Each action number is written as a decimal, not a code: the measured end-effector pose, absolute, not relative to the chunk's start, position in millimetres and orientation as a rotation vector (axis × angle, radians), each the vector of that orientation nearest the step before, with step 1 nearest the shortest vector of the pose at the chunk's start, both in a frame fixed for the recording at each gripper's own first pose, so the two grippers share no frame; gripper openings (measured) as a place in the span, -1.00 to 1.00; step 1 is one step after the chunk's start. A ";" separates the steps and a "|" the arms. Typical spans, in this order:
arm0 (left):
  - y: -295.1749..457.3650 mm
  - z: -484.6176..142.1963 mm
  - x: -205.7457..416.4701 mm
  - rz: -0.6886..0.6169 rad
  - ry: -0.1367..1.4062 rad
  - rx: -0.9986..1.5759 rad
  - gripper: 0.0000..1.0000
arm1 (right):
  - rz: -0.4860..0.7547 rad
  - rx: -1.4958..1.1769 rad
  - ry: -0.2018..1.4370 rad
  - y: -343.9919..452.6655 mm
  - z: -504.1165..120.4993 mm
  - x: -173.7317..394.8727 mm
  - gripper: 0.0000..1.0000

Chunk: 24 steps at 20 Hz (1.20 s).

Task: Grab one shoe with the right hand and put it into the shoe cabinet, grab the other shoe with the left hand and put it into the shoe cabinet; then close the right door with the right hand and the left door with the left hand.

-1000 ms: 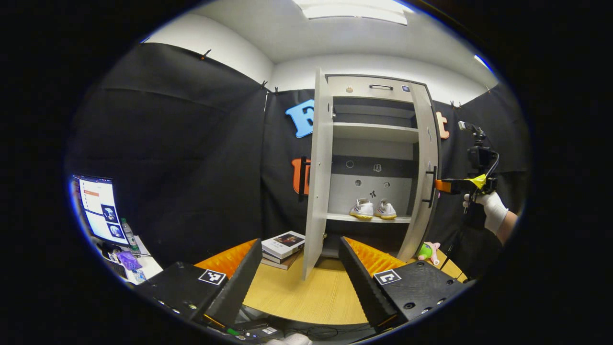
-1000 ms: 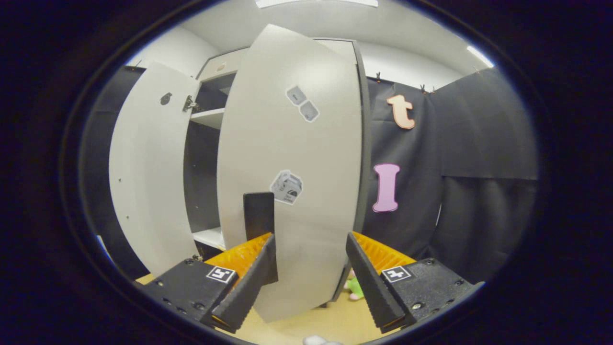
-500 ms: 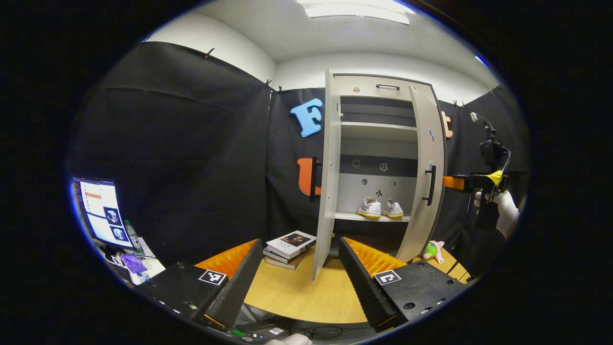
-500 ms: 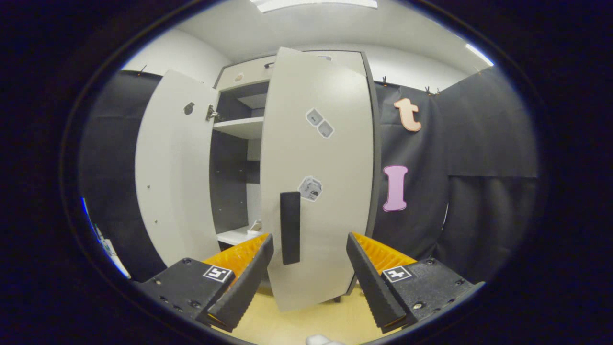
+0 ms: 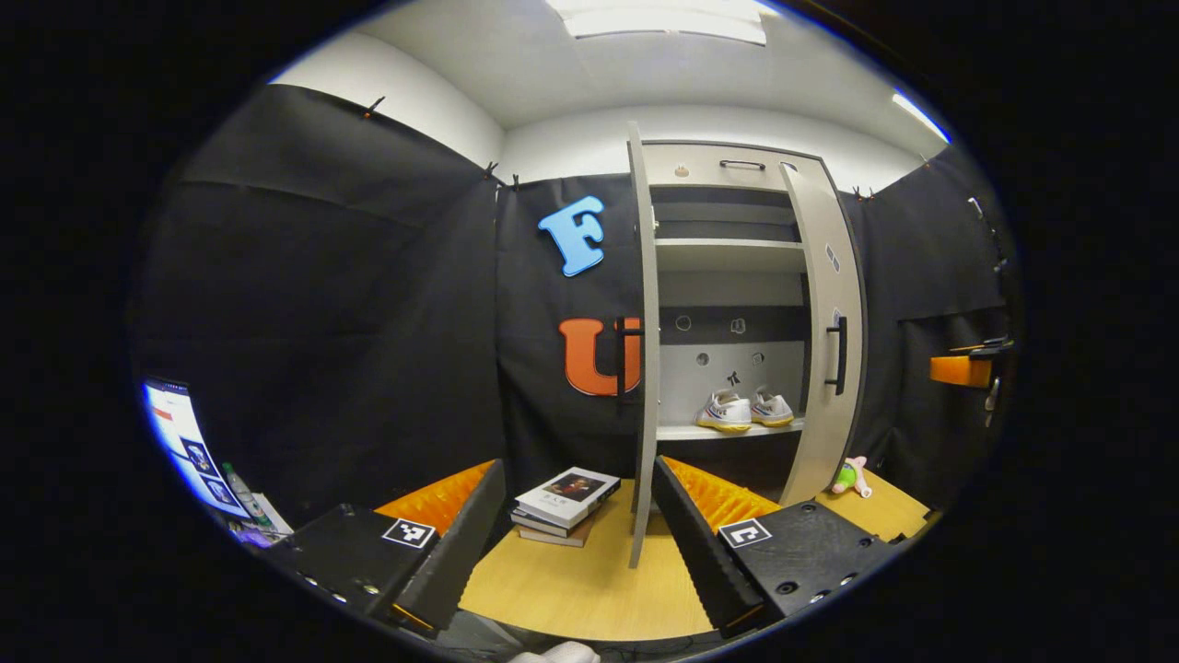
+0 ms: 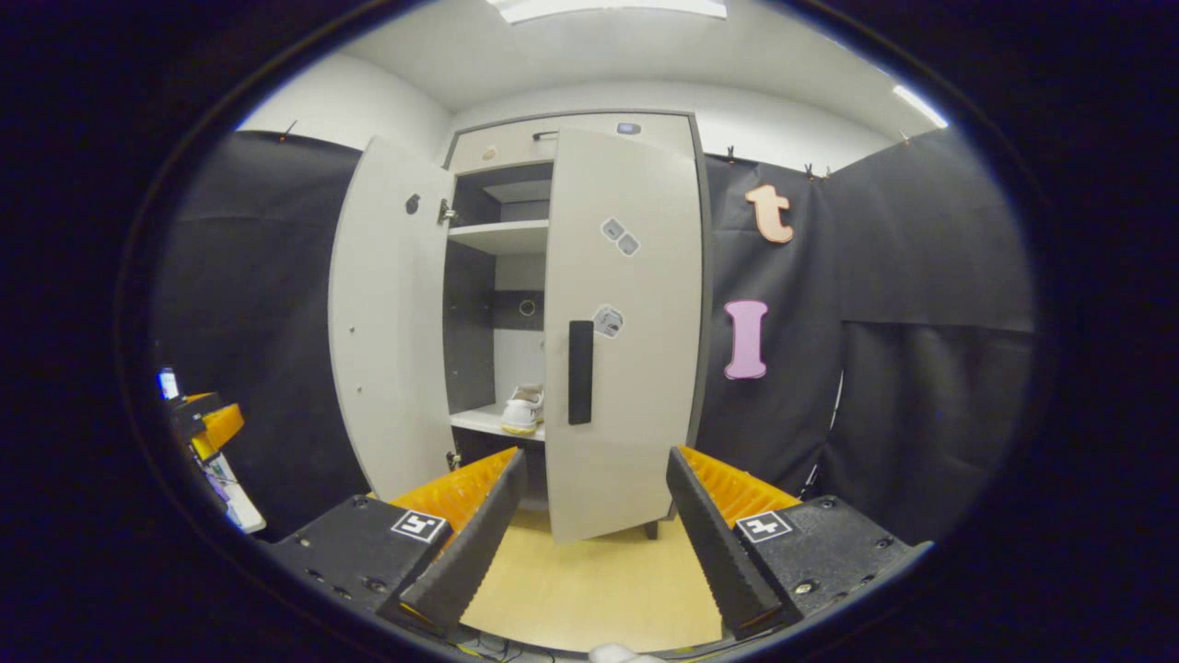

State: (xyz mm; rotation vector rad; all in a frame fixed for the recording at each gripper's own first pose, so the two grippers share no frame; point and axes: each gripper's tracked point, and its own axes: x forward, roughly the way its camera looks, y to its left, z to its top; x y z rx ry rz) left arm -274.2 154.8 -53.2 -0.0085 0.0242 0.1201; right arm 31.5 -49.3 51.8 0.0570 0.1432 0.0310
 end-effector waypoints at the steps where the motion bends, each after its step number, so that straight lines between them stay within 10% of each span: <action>1: 161.9 -50.0 -263.3 0.114 0.015 -0.002 0.92 | 0.023 0.060 0.147 -46.7 49.5 21.8 0.98; 24: 186.1 -28.6 -77.4 0.146 -0.021 0.024 0.84 | 0.082 0.121 0.216 -46.2 31.4 13.7 0.97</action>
